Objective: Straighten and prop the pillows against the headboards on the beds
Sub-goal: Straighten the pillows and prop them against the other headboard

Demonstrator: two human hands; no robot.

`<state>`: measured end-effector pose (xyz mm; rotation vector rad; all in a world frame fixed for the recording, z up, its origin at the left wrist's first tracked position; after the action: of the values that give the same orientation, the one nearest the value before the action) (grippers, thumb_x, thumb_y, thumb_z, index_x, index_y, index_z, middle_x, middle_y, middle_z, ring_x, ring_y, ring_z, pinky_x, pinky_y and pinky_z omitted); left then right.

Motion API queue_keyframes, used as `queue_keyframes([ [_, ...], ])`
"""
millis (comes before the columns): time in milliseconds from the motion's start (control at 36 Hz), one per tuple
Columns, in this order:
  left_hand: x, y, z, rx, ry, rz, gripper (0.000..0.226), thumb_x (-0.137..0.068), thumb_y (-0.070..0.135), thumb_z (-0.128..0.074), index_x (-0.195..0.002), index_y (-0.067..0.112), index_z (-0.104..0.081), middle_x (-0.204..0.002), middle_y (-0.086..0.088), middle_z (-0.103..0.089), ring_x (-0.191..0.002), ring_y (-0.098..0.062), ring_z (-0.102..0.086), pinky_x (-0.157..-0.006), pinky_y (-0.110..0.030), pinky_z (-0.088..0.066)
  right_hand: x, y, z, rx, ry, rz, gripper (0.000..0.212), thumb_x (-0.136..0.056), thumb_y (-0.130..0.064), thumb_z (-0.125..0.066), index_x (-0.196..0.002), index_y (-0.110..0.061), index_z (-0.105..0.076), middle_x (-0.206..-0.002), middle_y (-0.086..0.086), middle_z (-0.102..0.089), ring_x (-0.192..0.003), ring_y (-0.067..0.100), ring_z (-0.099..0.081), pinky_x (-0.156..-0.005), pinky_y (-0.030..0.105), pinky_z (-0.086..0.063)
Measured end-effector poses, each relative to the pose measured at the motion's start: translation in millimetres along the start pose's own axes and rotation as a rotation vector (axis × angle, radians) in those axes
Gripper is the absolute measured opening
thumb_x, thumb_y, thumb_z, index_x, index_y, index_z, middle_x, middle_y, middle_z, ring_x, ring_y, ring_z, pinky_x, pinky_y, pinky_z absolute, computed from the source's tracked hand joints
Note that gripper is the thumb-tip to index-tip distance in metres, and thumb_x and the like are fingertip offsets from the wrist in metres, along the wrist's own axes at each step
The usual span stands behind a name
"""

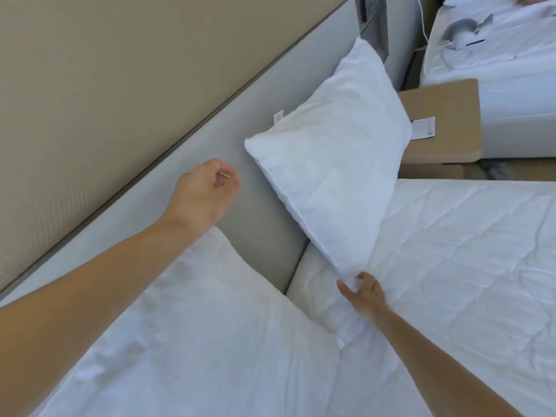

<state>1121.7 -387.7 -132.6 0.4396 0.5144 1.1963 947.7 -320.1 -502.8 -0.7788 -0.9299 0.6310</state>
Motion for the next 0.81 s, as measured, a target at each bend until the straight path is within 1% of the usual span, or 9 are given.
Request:
queue_keyframes([
  [83, -45, -2, -11, -0.025, 0.012, 0.018, 0.027, -0.085, 0.035, -0.06, -0.107, 0.019, -0.06, -0.1, -0.01, -0.07, -0.096, -0.029, -0.068, -0.095, -0.044, -0.052, -20, -4, -6, 0.022, 0.03, -0.007, 0.084, -0.085, -0.065, -0.056, -0.144, -0.013, -0.027, -0.146, 0.012, -0.031, -0.141, 0.029, -0.027, -0.116, 0.041, -0.024],
  [139, -67, 1, -22, -0.026, -0.022, 0.016, 0.026, -0.088, 0.039, -0.061, -0.097, 0.015, -0.061, -0.092, -0.013, -0.071, -0.089, -0.03, -0.071, -0.091, -0.045, -0.055, -20, 2, -11, 0.116, 0.05, 0.006, 0.08, -0.087, -0.07, -0.046, -0.141, -0.014, -0.028, -0.142, 0.009, -0.033, -0.137, 0.028, -0.033, -0.109, 0.044, -0.031],
  [222, -93, 13, -38, -0.087, -0.04, -0.021, 0.049, -0.089, 0.052, -0.055, -0.095, 0.005, -0.066, -0.086, -0.016, -0.073, -0.077, -0.029, -0.073, -0.085, -0.043, -0.058, -11, 15, -22, 0.462, 0.292, 0.17, 0.061, -0.092, -0.068, -0.029, -0.118, -0.014, -0.04, -0.118, 0.008, -0.047, -0.108, 0.028, -0.057, -0.079, 0.042, -0.051],
  [333, -123, 39, -47, -0.416, -0.041, -0.078, 0.053, -0.094, 0.049, -0.045, -0.083, 0.003, -0.069, -0.061, -0.015, -0.07, -0.053, -0.015, -0.068, -0.062, -0.019, -0.054, -18, 24, -20, 0.673, 0.542, 0.356, 0.047, -0.093, -0.057, -0.039, -0.091, -0.011, -0.051, -0.084, 0.008, -0.052, -0.064, 0.025, -0.059, -0.043, 0.034, -0.046],
  [389, -132, 46, -47, -0.525, -0.095, -0.102, 0.05, -0.094, 0.048, -0.047, -0.08, 0.005, -0.067, -0.053, -0.01, -0.069, -0.046, -0.01, -0.064, -0.045, -0.016, -0.043, -24, 27, -19, 0.702, 0.624, 0.413, 0.041, -0.093, -0.051, -0.044, -0.087, -0.011, -0.051, -0.08, 0.007, -0.051, -0.062, 0.025, -0.057, -0.04, 0.033, -0.043],
  [528, -149, 39, -45, -0.626, -0.234, -0.186, 0.046, -0.087, 0.051, -0.06, -0.077, 0.007, -0.067, -0.06, -0.01, -0.072, -0.05, -0.022, -0.063, -0.067, -0.029, -0.048, -32, 33, -30, 0.687, 0.673, 0.501, 0.035, -0.092, -0.045, -0.046, -0.078, -0.013, -0.047, -0.078, 0.005, -0.05, -0.059, 0.025, -0.055, -0.038, 0.029, -0.033],
  [583, -154, 32, -44, -0.64, -0.213, -0.254, 0.043, -0.085, 0.049, -0.065, -0.071, 0.008, -0.068, -0.05, -0.005, -0.068, -0.055, -0.023, -0.06, -0.07, -0.035, -0.048, -33, 36, -29, 0.691, 0.689, 0.547, 0.034, -0.094, -0.043, -0.047, -0.076, -0.014, -0.047, -0.077, 0.004, -0.05, -0.058, 0.025, -0.054, -0.038, 0.03, -0.034],
  [667, -157, 26, -51, -0.752, -0.133, -0.374, 0.041, -0.087, 0.04, -0.064, -0.061, 0.008, -0.066, -0.04, -0.003, -0.062, -0.051, -0.023, -0.059, -0.055, -0.031, -0.042, -33, 37, -25, 0.686, 0.696, 0.584, 0.033, -0.097, -0.04, -0.043, -0.077, -0.015, -0.052, -0.077, 0.003, -0.051, -0.058, 0.024, -0.054, -0.039, 0.031, -0.037],
  [806, -153, 17, -53, -0.787, -0.092, -0.455, 0.042, -0.093, 0.033, -0.058, -0.062, 0.004, -0.059, -0.047, -0.009, -0.062, -0.047, -0.021, -0.054, -0.049, -0.026, -0.03, -36, 38, -26, 0.694, 0.655, 0.582, 0.025, -0.097, -0.033, -0.047, -0.081, -0.015, -0.054, -0.082, 0.002, -0.053, -0.066, 0.024, -0.056, -0.041, 0.032, -0.039],
])
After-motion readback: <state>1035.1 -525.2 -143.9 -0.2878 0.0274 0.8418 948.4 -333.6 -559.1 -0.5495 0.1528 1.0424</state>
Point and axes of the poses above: each hand's wrist, its own x-axis away from the middle knuckle, its own z-axis out of the back of the hand, y = z × x, the point moved 2 cm from there along -x, towards the middle knuckle
